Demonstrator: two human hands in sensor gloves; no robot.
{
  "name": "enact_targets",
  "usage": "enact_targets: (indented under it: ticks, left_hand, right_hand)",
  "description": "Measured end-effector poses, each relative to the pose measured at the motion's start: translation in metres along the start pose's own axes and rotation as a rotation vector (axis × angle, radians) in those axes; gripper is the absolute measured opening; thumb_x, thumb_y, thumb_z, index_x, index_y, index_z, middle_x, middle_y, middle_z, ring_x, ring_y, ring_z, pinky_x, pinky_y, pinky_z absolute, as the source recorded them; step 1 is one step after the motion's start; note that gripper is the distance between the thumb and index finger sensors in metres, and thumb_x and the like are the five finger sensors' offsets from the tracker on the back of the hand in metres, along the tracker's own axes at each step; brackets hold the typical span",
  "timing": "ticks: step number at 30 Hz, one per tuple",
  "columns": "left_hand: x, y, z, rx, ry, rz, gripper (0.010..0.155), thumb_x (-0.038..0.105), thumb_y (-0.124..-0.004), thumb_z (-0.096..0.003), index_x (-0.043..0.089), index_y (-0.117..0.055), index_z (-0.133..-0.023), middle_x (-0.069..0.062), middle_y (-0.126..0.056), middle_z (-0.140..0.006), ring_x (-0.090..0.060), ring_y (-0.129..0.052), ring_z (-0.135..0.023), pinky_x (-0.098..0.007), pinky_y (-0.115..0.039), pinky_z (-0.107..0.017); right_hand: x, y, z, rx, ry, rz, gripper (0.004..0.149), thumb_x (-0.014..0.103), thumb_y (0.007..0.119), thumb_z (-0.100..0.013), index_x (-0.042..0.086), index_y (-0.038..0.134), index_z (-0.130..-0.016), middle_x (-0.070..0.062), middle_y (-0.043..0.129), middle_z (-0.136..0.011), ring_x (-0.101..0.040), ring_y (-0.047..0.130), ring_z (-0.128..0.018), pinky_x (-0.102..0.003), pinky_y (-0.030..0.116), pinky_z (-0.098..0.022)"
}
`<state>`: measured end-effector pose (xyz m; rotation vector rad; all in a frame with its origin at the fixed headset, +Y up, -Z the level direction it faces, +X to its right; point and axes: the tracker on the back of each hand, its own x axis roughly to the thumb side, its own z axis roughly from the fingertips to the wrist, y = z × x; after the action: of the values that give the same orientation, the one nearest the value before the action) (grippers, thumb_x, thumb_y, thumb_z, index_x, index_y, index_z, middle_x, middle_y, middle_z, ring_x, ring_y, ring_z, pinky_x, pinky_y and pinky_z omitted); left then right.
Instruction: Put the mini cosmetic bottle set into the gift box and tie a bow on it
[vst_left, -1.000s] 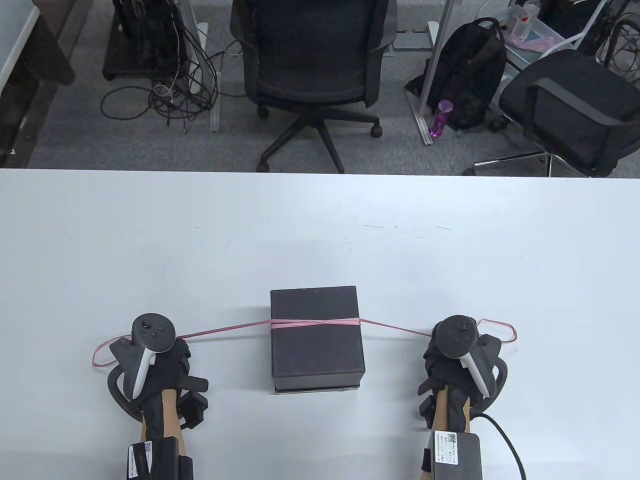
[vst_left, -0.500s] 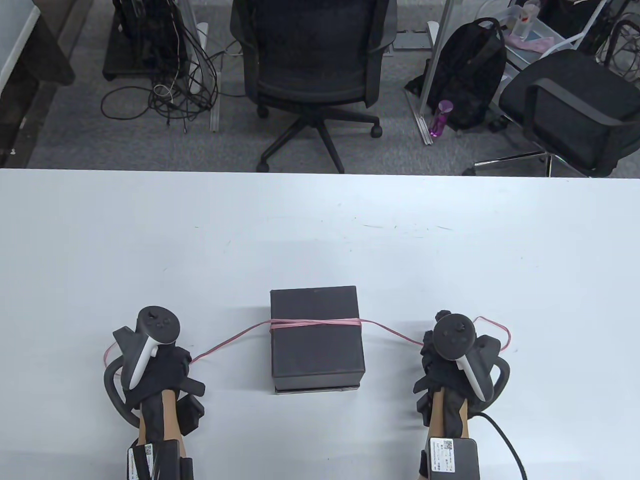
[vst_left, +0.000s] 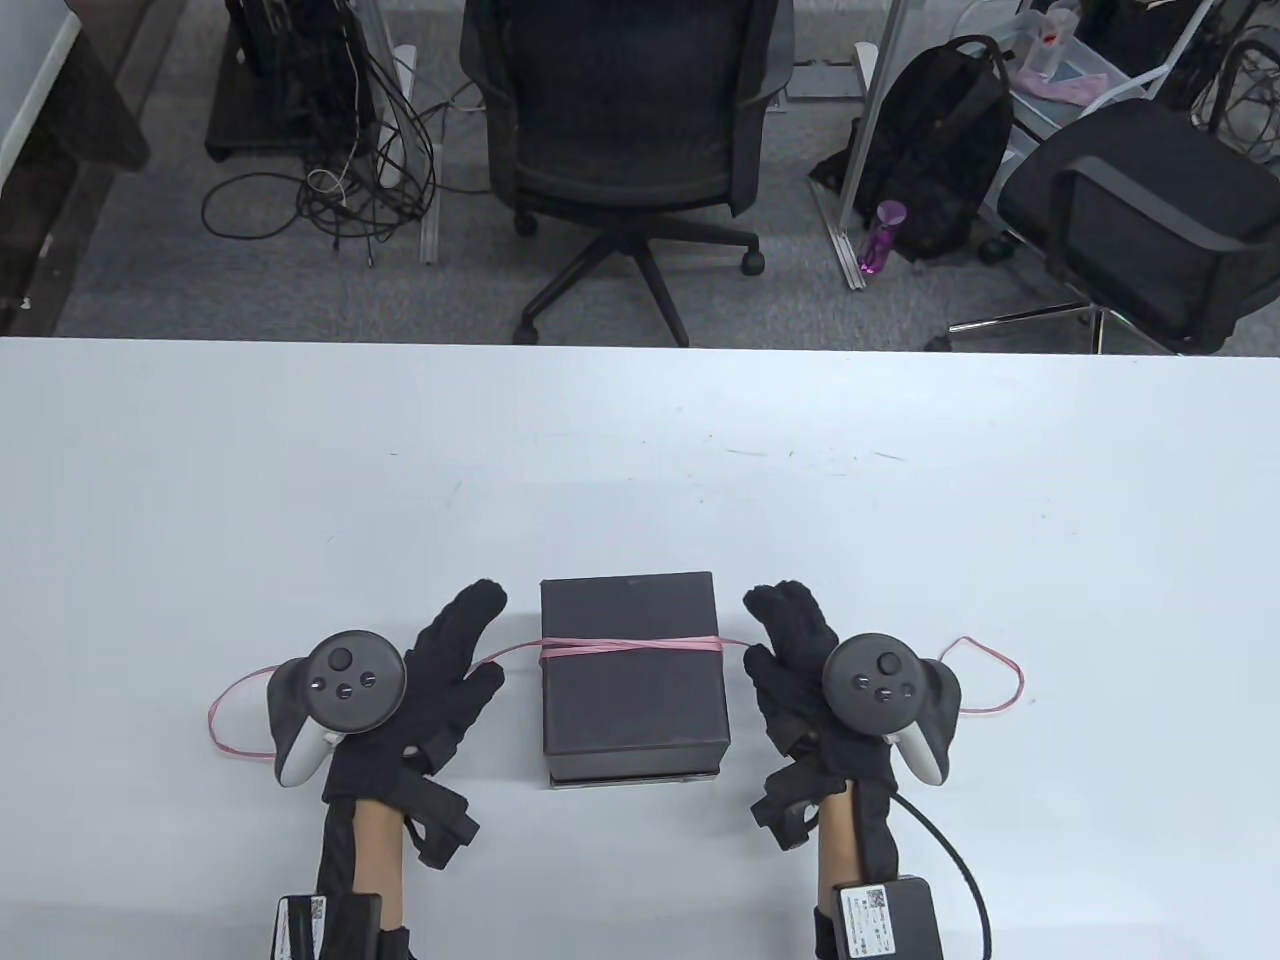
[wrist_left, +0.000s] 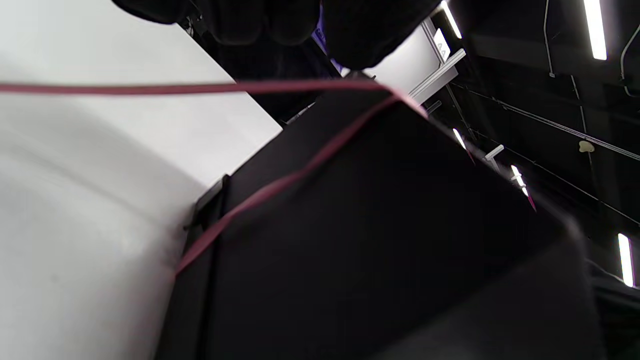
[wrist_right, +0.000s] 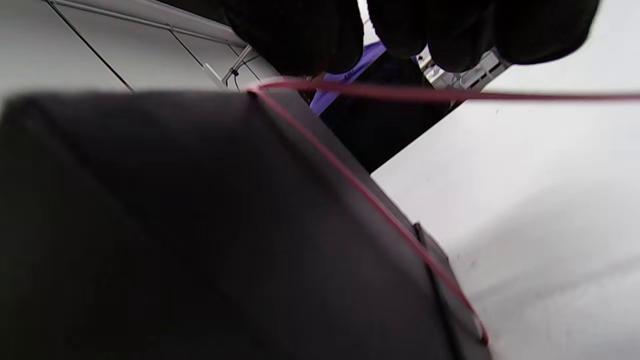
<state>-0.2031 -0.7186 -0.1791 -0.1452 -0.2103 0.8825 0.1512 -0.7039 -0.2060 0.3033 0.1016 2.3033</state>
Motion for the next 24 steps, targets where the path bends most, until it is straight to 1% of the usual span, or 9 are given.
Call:
enact_targets:
  ticks: [6,9,11,15,17,19,21,22,24]
  left_hand:
    - [-0.006,-0.019,-0.009,0.015,0.048,-0.048,0.072,0.028,-0.076,-0.0573,0.015,-0.040,-0.119,-0.006,-0.067,-0.109,-0.035,-0.081,-0.097,-0.068,-0.064,-0.072]
    - [-0.004,-0.024,-0.008,0.068,0.066,-0.136,0.067,0.029,-0.078,-0.0557,0.016,-0.051,-0.115,-0.001,-0.076,-0.094,-0.027,-0.090,-0.074,-0.051,-0.079,-0.063]
    - [-0.002,-0.025,-0.007,0.060,0.098,-0.183,0.059,0.031,-0.077,-0.0562,0.019,-0.060,-0.112,-0.003,-0.077,-0.091,-0.023,-0.090,-0.066,-0.046,-0.082,-0.057]
    - [0.000,-0.023,-0.004,0.093,0.095,-0.175,0.038,0.031,-0.070,-0.0591,0.028,-0.076,-0.097,-0.003,-0.074,-0.092,-0.025,-0.088,-0.069,-0.048,-0.081,-0.060]
    - [0.001,-0.022,-0.003,0.087,0.080,-0.112,0.036,0.029,-0.066,-0.0606,0.028,-0.074,-0.096,-0.008,-0.073,-0.100,-0.034,-0.090,-0.081,-0.057,-0.078,-0.066]
    - [0.001,-0.021,-0.002,0.088,0.072,-0.053,0.036,0.026,-0.061,-0.0618,0.023,-0.071,-0.096,-0.015,-0.077,-0.103,-0.040,-0.093,-0.085,-0.057,-0.080,-0.066]
    - [0.003,-0.021,-0.002,0.108,0.061,-0.028,0.035,0.025,-0.059,-0.0617,0.022,-0.070,-0.095,-0.012,-0.087,-0.093,-0.029,-0.103,-0.071,-0.051,-0.088,-0.061]
    - [0.004,-0.022,-0.001,0.114,0.055,-0.028,0.035,0.025,-0.058,-0.0617,0.022,-0.070,-0.095,-0.010,-0.090,-0.084,-0.020,-0.105,-0.055,-0.044,-0.093,-0.052]
    - [0.005,-0.022,0.002,0.147,0.051,-0.027,0.036,0.027,-0.056,-0.0627,0.025,-0.066,-0.097,-0.003,-0.088,-0.075,-0.005,-0.090,-0.025,-0.031,-0.089,-0.028]
  right_hand:
    - [-0.013,0.019,-0.007,0.043,0.037,-0.031,0.055,0.009,0.068,-0.056,-0.011,0.056,-0.106,-0.046,0.043,-0.107,-0.068,0.054,-0.088,-0.076,0.057,-0.058]
    - [-0.016,0.021,-0.008,0.029,0.039,-0.077,0.044,0.011,0.068,-0.057,-0.010,0.068,-0.095,-0.045,0.047,-0.106,-0.067,0.058,-0.087,-0.075,0.059,-0.057]
    - [-0.016,0.019,-0.008,0.014,0.039,-0.114,0.041,0.010,0.067,-0.056,-0.011,0.069,-0.091,-0.046,0.050,-0.104,-0.066,0.062,-0.085,-0.074,0.061,-0.057]
    - [-0.015,0.016,-0.005,-0.004,0.048,-0.163,0.041,0.008,0.062,-0.055,-0.012,0.063,-0.092,-0.049,0.053,-0.100,-0.056,0.077,-0.079,-0.066,0.072,-0.054]
    - [-0.013,0.014,-0.004,-0.022,0.052,-0.155,0.041,0.008,0.060,-0.055,-0.011,0.062,-0.092,-0.049,0.057,-0.098,-0.044,0.087,-0.070,-0.057,0.079,-0.048]
    - [-0.010,0.012,-0.002,-0.035,0.054,-0.122,0.041,0.008,0.059,-0.056,-0.009,0.060,-0.094,-0.047,0.064,-0.095,-0.029,0.093,-0.055,-0.044,0.085,-0.038]
    - [-0.005,0.010,0.001,-0.063,0.064,-0.070,0.041,0.010,0.058,-0.057,-0.006,0.060,-0.095,-0.041,0.075,-0.089,-0.017,0.093,-0.038,-0.033,0.086,-0.026]
    - [-0.003,0.008,0.002,-0.070,0.069,-0.035,0.041,0.011,0.058,-0.057,-0.004,0.060,-0.096,-0.036,0.081,-0.084,-0.013,0.092,-0.030,-0.029,0.085,-0.020]
    - [0.001,0.006,0.005,-0.104,0.062,0.008,0.041,0.012,0.058,-0.058,-0.001,0.060,-0.097,-0.024,0.091,-0.070,-0.008,0.089,-0.021,-0.025,0.084,-0.013]
